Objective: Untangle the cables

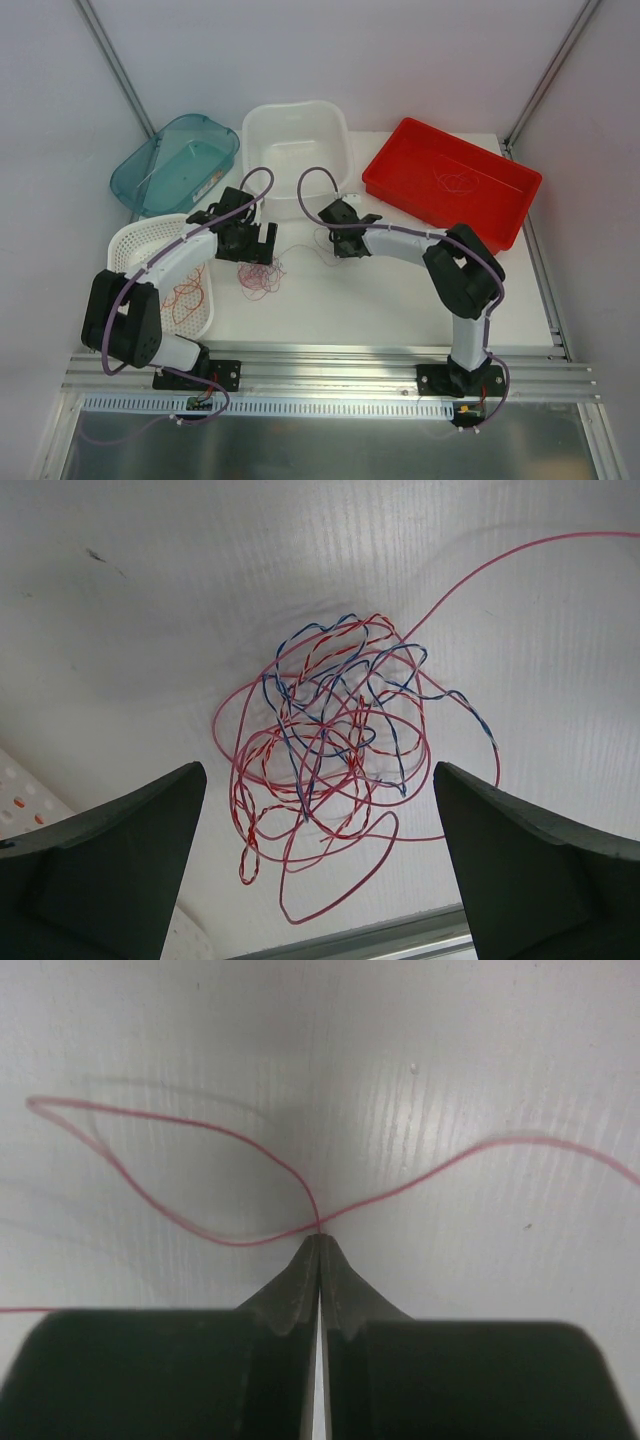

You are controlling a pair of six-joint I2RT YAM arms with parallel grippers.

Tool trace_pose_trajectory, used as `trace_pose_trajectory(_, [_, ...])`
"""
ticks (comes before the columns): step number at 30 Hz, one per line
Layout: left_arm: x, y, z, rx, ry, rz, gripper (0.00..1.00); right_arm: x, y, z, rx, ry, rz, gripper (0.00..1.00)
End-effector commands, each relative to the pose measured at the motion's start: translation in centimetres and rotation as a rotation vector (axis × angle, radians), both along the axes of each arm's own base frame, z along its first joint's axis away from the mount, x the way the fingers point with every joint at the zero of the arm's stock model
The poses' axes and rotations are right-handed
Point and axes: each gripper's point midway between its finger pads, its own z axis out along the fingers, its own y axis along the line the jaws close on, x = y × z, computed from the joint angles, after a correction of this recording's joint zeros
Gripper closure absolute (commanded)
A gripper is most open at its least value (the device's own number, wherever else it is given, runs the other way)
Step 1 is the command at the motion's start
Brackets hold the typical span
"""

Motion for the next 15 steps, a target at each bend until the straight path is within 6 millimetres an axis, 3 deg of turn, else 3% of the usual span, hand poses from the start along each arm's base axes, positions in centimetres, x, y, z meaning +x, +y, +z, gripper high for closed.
trace_pose_trajectory(1, [0.5,-0.5,0.7,-0.03,0.003,-0.007,0.01,-1.6,-1.7,1.3,-0.025,0.013,-0.005,0.99])
trace_pose_trajectory(3, [0.4,-0.6,0.6,-0.034,0.011,-0.006,0.01,-2.0,-2.4,1.9,-0.031,0.002,0.0,0.99])
trace_pose_trajectory(12, [-0.1,-1.4,-0.8,-0.059,0.085,-0.013,0.01,-2.7,-4.1,7.8,0.004,-0.111,0.024,0.99])
trace_pose_trajectory(15, [-0.2,-1.3,-1.4,-0.047,0.113,-0.011,0.01,-2.7,-5.6,9.4,-0.03,-0.152,0.022,0.99])
